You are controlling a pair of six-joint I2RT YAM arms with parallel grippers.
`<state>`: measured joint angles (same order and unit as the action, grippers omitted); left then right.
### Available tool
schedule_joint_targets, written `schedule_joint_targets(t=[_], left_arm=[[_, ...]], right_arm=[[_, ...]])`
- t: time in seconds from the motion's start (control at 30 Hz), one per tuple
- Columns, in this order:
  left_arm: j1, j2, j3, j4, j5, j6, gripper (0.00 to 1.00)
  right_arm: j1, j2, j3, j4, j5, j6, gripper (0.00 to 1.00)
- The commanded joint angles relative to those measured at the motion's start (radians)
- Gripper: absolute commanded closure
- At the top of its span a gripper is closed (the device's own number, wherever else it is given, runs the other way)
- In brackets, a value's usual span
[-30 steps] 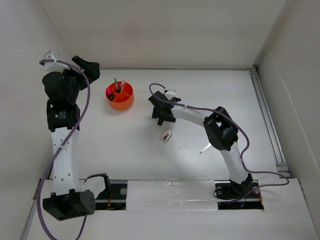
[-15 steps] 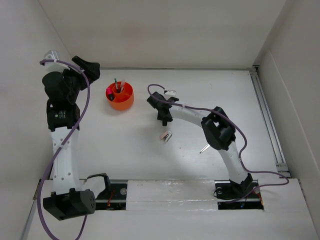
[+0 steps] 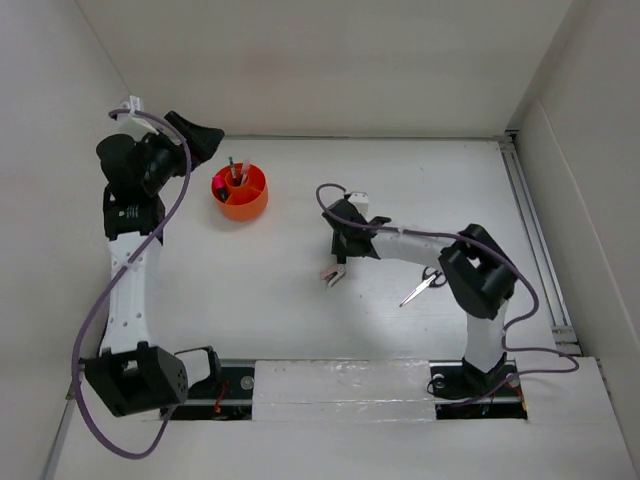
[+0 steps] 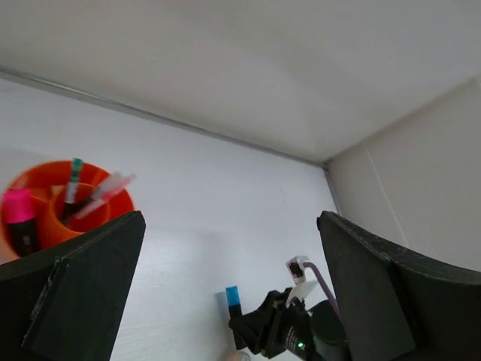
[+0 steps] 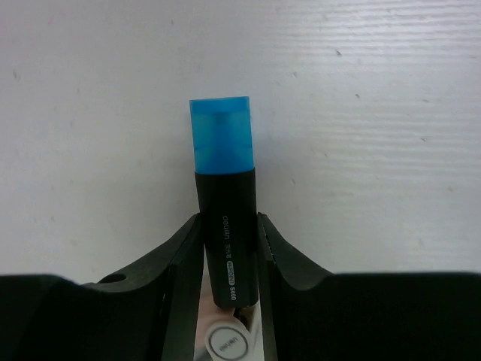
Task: Sort the stationery into containers
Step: Pick up the pen from the center of the board.
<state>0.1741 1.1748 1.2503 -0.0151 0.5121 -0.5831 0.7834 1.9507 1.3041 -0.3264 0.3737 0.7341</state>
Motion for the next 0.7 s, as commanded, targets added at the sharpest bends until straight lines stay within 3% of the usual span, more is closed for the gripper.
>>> schedule_joint_targets(t=[0.0,0.03,0.13,0.3,0.67], left_arm=[[0.004,0.097,-0.069,0.210,0.317,-0.102,0.00],[0.004,0.117,-0.086,0.255,0.407,-0.169,0.00],[0.004,0.172,-0.109,0.329,0.469,-0.210,0.00],[-0.074,0.184,-0.084,0.261,0.470,-0.135,0.00],[-0.074,0.048,-0.304,0.348,0.457,-0.160,0.00]], right_arm=[[0.023,-0.209,-0.097,0.237,-0.058,-0.177,1.00],[0.024,-0.241,-0.115,0.294,-0.073,-0.209,1.00],[0.036,-0.329,-0.138,0.354,-0.116,-0.307,1.00],[0.027,-0.340,-0.045,0.363,-0.177,-0.378,1.00],[0.072,-0.332,0.118,0.363,-0.078,-0.354,1.00]])
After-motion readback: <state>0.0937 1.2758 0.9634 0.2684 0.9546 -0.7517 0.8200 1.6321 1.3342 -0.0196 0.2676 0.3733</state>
